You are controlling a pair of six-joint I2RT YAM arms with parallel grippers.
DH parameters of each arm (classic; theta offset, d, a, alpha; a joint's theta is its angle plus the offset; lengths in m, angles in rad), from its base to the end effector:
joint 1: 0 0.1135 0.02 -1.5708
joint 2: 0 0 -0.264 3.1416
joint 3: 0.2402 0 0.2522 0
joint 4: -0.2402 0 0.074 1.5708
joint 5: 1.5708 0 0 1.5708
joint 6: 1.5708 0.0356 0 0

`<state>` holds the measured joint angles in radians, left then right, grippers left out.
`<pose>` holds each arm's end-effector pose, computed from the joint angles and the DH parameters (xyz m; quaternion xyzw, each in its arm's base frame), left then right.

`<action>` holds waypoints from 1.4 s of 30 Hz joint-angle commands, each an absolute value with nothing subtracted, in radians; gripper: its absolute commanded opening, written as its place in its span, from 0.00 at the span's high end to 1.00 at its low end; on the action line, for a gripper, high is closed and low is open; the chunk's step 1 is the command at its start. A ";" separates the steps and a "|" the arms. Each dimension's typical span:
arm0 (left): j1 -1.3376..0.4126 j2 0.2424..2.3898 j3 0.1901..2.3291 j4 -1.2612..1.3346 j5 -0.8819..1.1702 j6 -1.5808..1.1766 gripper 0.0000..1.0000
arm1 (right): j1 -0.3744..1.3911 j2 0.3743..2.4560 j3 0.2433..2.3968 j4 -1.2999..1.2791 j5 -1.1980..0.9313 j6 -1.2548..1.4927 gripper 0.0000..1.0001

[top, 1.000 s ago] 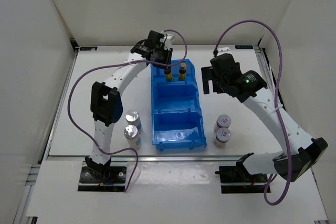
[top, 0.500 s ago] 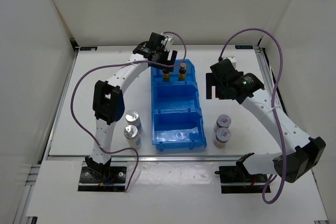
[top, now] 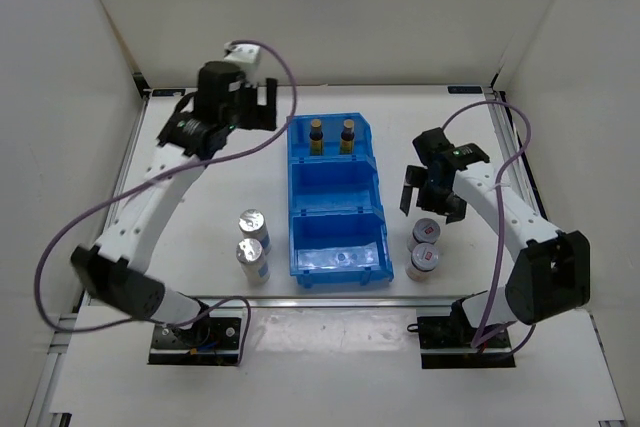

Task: Organize the condiment bottles

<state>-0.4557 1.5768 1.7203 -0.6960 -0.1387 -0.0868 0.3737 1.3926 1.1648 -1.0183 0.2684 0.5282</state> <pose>0.3151 -0.1489 0.4146 0.1266 0.8625 -0.0720 0.4847 0.2454 0.0861 0.2738 0.0970 0.9734 -0.0490 0.2017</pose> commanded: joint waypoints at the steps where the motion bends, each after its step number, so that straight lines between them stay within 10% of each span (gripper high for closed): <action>1: -0.376 1.422 1.498 -0.648 -0.244 -0.114 0.00 | 0.373 1.411 1.141 -0.973 0.156 0.555 0.00; 14: -0.433 1.215 1.270 -0.537 -0.503 -0.132 0.00 | 0.345 1.540 1.072 -0.973 0.160 0.612 0.13; 27: -0.433 1.216 1.152 -0.407 -0.655 -0.110 0.00 | 0.345 1.479 1.257 -1.074 0.242 0.601 0.86; 42: -0.433 1.178 1.043 -0.230 -0.733 0.008 0.00 | 0.442 1.529 1.675 -1.005 0.152 0.422 1.00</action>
